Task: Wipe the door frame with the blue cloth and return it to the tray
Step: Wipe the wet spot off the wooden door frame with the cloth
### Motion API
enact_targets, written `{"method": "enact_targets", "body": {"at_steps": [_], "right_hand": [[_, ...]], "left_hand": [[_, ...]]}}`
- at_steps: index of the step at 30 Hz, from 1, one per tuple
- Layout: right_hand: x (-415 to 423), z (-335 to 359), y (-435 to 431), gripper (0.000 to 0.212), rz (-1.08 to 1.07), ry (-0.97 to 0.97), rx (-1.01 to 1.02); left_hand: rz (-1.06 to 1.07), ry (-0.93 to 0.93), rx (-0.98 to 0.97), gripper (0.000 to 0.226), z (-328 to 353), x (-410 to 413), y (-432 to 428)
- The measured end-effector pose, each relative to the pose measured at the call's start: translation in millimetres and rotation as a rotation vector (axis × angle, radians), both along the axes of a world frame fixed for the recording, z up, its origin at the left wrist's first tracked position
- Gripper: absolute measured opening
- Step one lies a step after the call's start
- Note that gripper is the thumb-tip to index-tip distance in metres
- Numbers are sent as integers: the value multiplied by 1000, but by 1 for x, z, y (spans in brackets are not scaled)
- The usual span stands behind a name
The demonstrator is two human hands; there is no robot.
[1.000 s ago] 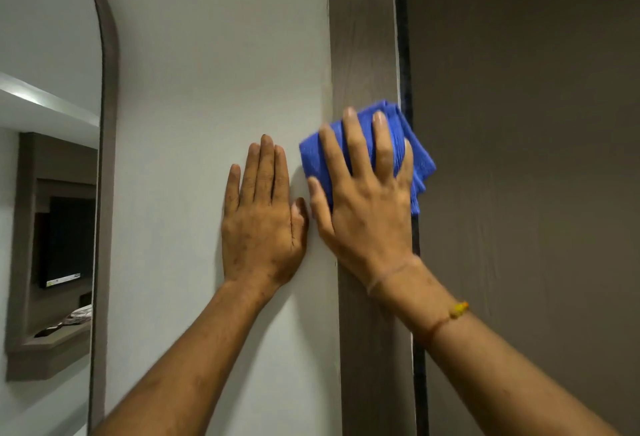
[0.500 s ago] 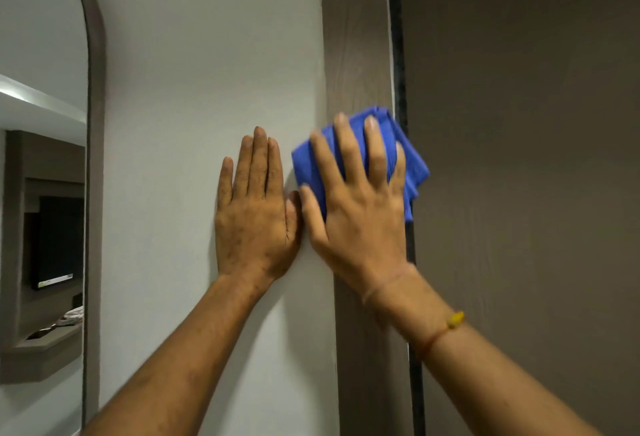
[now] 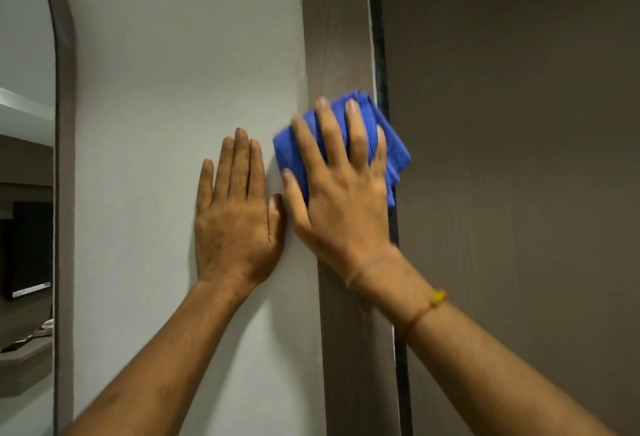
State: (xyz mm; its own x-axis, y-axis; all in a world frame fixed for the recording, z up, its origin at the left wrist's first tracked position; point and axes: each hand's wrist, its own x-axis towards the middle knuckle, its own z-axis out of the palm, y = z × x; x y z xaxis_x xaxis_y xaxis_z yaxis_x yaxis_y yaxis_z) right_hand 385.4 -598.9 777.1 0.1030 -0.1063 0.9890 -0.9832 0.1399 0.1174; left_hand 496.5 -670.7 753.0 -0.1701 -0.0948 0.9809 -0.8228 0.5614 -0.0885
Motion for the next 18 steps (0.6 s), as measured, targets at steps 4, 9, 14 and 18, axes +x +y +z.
{"method": "enact_targets", "body": {"at_steps": [4, 9, 14, 18], "right_hand": [[-13, -13, 6, 62, -45, 72, 49], [4, 65, -3, 60, -23, -45, -11], [5, 19, -1, 67, -34, -30, -9], [-6, -30, 9, 71, -43, -20, 69]], "left_hand": [[-10, 3, -3, 64, 0, 0, 0], [-12, 11, 2, 63, 0, 0, -1], [-17, -4, -9, 61, -1, 0, -1], [2, -12, 4, 65, -2, 0, -1]]}}
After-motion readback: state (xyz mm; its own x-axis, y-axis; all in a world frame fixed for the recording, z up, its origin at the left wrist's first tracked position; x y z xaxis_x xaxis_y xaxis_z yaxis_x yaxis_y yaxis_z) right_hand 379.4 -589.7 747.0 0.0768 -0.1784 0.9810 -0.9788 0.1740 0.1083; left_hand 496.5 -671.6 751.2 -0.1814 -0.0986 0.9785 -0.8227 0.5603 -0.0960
